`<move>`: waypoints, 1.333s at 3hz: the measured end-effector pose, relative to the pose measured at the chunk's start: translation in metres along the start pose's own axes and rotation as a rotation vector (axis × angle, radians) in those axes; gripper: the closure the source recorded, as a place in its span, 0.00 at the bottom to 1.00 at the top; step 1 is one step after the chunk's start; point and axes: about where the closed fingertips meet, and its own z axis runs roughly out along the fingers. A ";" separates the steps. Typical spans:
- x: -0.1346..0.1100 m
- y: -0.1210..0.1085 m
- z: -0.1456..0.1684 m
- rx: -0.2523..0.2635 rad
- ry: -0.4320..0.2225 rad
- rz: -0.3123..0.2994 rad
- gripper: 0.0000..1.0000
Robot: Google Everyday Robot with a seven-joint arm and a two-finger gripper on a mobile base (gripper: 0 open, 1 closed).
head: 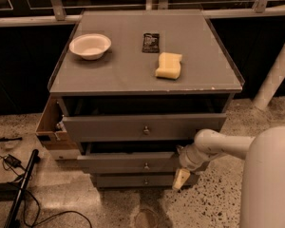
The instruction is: Open middle drawer
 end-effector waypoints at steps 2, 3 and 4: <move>0.017 0.039 -0.018 -0.117 0.009 0.061 0.00; 0.025 0.065 -0.031 -0.178 0.007 0.086 0.00; 0.035 0.100 -0.052 -0.269 0.022 0.119 0.00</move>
Offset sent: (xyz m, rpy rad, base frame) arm -0.0750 -0.0241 0.0170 0.0449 0.2111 -0.0198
